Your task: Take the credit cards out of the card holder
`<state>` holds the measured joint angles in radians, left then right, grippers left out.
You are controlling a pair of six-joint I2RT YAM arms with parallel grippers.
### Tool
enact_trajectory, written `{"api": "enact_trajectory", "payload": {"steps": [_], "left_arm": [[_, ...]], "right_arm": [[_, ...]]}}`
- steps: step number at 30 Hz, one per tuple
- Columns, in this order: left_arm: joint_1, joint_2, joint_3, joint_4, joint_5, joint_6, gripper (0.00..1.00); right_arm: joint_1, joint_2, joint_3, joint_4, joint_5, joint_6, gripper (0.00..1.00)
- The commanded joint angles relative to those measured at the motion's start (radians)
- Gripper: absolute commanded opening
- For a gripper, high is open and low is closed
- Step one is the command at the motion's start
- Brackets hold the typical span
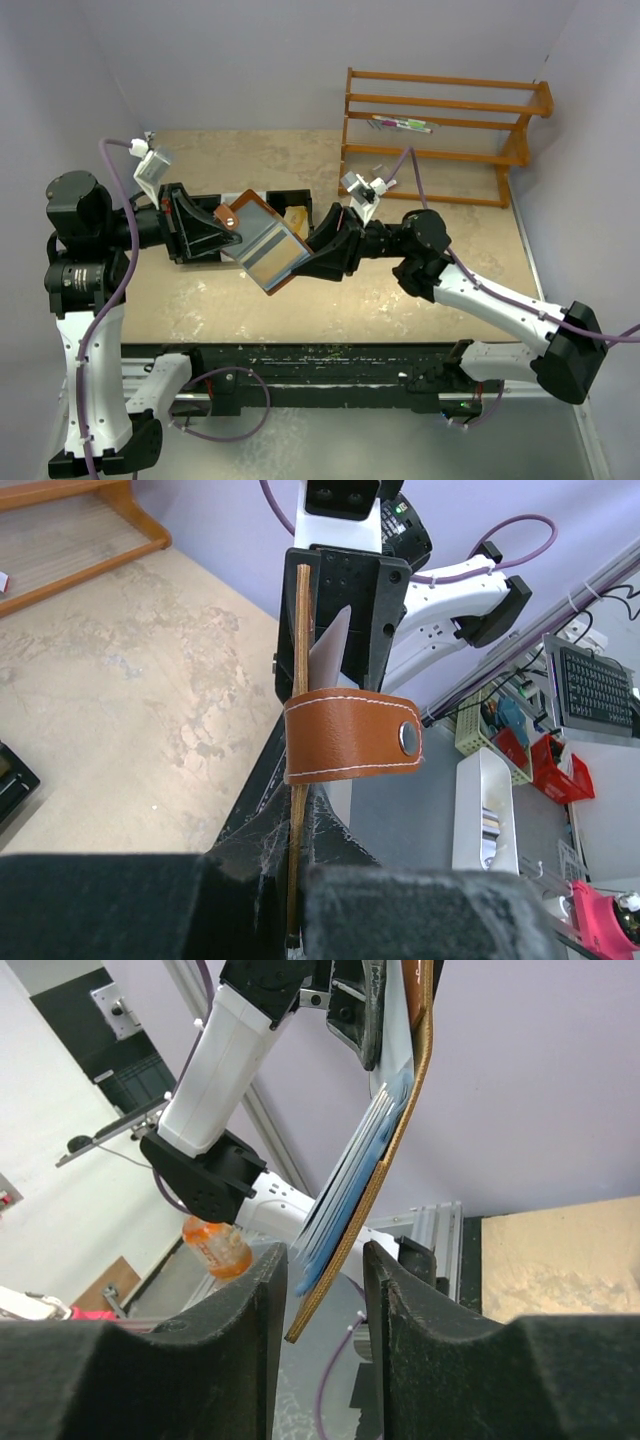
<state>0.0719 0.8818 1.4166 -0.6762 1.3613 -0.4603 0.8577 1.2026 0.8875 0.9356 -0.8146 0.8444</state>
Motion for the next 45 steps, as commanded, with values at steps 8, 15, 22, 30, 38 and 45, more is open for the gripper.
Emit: {"api": "enact_trajectory", "payload": {"steps": [8,15,22,30,38,45], "left_arm": [[0.003,0.001,0.048,0.012,0.025,0.006,0.0],[0.003,0.0,0.058,0.013,0.032,0.0,0.0],[0.003,0.001,0.056,0.028,0.037,-0.024,0.0],[0.004,0.011,0.06,0.069,0.036,-0.075,0.0],[0.003,0.011,0.062,-0.011,0.004,0.02,0.0],[0.003,0.011,0.042,-0.021,0.051,0.0,0.0]], "right_arm": [[0.0,0.014,0.029,0.048,0.05,0.022,0.24],[0.001,-0.018,0.052,-0.077,0.192,-0.078,0.23],[0.001,-0.051,0.041,-0.087,0.258,-0.119,0.27],[0.018,-0.043,0.026,0.085,0.125,-0.064,0.17],[0.029,0.002,0.061,-0.007,0.22,-0.046,0.17],[0.038,0.015,0.055,0.068,0.249,-0.033,0.17]]}}
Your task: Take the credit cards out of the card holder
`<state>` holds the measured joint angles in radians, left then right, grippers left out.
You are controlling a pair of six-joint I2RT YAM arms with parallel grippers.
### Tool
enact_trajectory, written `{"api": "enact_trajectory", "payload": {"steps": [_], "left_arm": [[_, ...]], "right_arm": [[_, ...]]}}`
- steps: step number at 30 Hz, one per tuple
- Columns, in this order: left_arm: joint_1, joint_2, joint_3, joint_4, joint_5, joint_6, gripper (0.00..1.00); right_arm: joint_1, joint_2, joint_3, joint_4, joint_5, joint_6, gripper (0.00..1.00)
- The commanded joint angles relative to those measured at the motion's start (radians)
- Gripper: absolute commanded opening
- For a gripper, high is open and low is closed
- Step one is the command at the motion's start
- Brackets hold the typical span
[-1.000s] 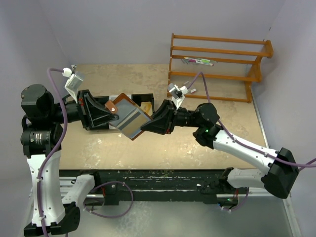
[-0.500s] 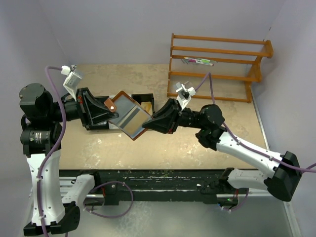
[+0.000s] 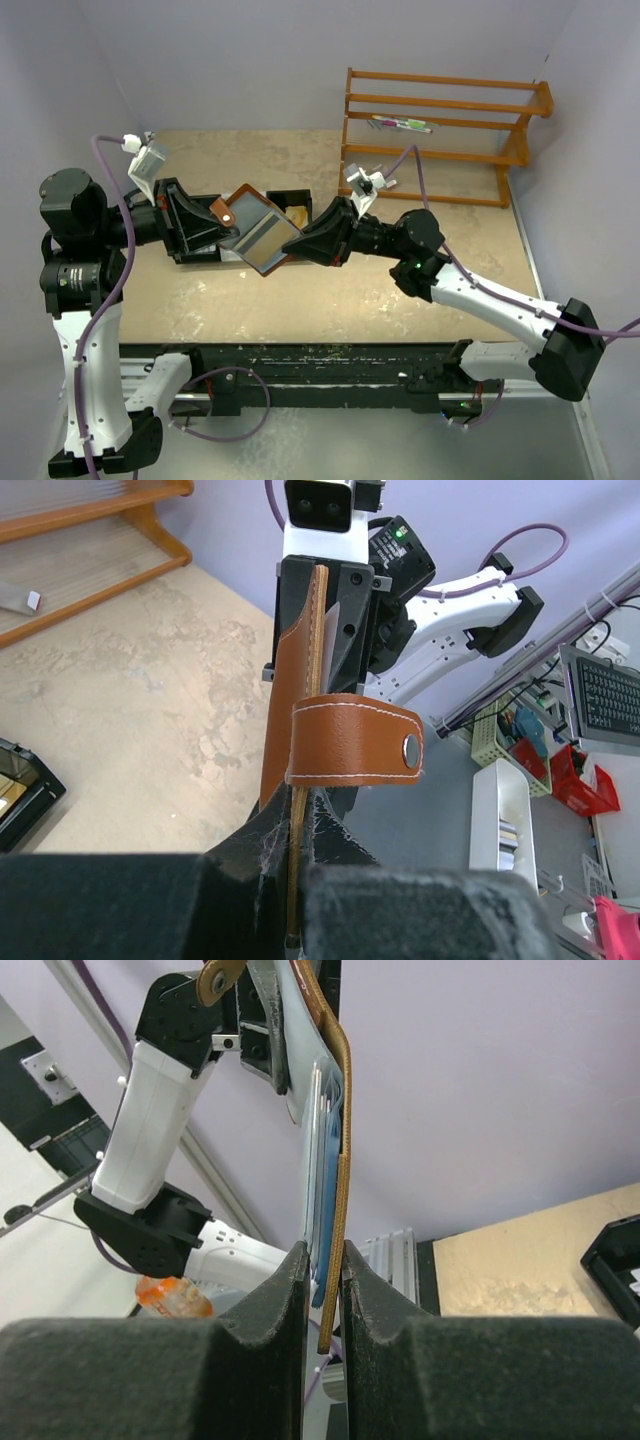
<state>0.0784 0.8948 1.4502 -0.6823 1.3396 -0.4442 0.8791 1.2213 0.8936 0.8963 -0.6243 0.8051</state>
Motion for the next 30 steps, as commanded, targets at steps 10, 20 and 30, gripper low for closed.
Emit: {"api": "enact_trajectory", "payload": {"steps": [10,20,30], "left_arm": [[-0.004,0.011,0.061,-0.16,-0.089,0.192,0.09],[-0.003,-0.04,-0.002,-0.331,-0.305,0.544,0.25],[-0.003,-0.12,-0.113,-0.29,-0.441,0.676,0.62]], "right_arm": [[0.038,0.003,0.083,0.057,0.052,-0.013,0.07],[0.072,0.024,0.226,-0.257,0.217,-0.073,0.0],[0.164,0.115,0.43,-0.613,0.439,-0.134,0.0]]}}
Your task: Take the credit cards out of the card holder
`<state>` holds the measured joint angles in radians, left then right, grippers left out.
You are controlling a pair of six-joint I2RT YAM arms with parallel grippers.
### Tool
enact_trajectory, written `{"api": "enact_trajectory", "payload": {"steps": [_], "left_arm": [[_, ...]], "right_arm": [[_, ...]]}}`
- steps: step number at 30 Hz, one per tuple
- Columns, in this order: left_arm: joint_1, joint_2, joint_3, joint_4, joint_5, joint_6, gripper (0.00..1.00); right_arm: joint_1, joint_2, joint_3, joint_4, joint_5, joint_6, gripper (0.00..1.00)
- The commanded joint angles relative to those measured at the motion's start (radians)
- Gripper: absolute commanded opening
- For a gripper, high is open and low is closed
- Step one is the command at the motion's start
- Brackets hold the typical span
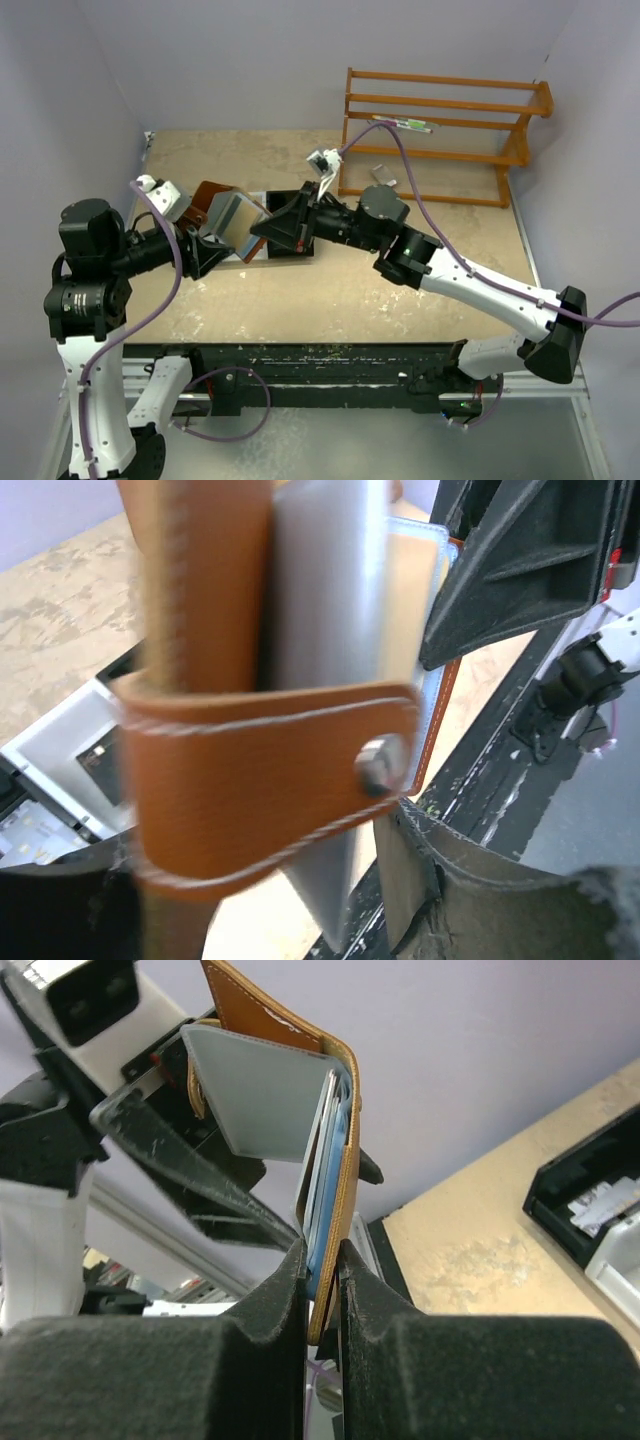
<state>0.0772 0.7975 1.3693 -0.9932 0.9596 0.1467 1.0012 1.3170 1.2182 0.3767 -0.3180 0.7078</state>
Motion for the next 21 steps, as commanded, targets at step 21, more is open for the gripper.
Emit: {"api": "enact_trajectory", "payload": {"steps": [21], "left_arm": [[-0.003,-0.07,-0.054,-0.076,0.003,0.208,0.86]], "right_arm": [[0.092,0.129,0.266,-0.358,0.277,-0.045,0.0]]}}
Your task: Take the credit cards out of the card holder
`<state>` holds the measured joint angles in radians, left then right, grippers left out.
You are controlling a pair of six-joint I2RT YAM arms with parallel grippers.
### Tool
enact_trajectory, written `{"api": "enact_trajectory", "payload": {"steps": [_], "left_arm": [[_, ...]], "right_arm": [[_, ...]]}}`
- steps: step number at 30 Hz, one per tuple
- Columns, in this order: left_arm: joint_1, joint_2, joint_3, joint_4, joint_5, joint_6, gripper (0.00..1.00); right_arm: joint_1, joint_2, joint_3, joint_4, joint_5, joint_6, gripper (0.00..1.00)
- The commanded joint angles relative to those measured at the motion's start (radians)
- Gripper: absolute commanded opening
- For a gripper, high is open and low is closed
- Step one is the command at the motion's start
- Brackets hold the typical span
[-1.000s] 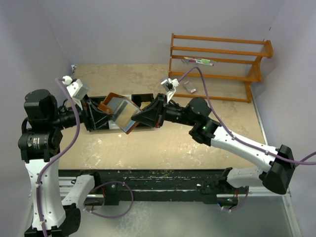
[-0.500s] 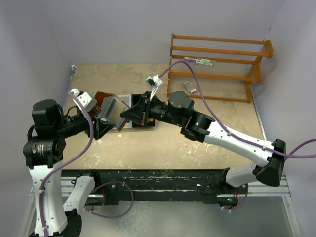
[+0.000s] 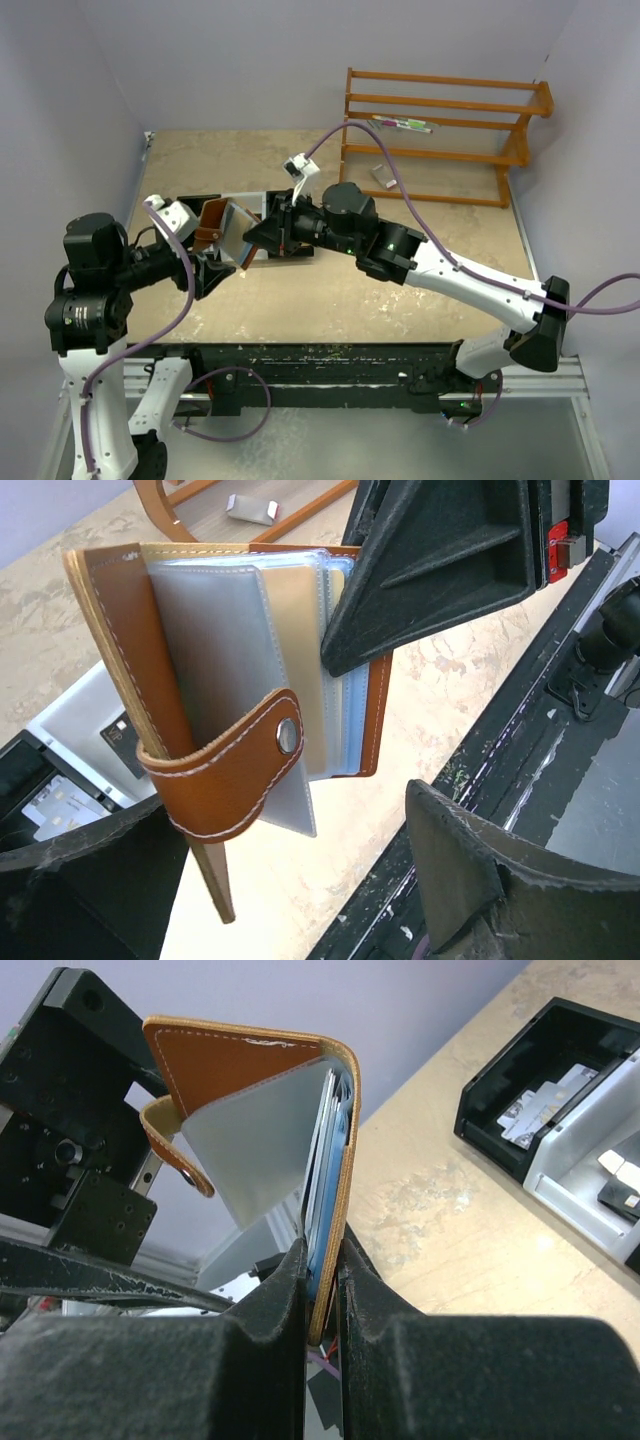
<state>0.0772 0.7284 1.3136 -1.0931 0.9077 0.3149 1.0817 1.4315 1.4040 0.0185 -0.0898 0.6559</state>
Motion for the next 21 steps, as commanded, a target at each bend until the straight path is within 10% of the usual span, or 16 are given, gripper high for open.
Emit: {"api": "enact_trajectory", "payload": {"steps": [1,21], "left_arm": [[-0.003,-0.001,0.0,0.015,0.057,0.048,0.86],[-0.002,-0.098,-0.111,0.148,-0.081,-0.009,0.82]], "right_arm": [[0.014,0.023,0.092,-0.008,0.056,0.005,0.0],[0.04,0.078,0.138,-0.015,0.069,-0.01,0.0]]}}
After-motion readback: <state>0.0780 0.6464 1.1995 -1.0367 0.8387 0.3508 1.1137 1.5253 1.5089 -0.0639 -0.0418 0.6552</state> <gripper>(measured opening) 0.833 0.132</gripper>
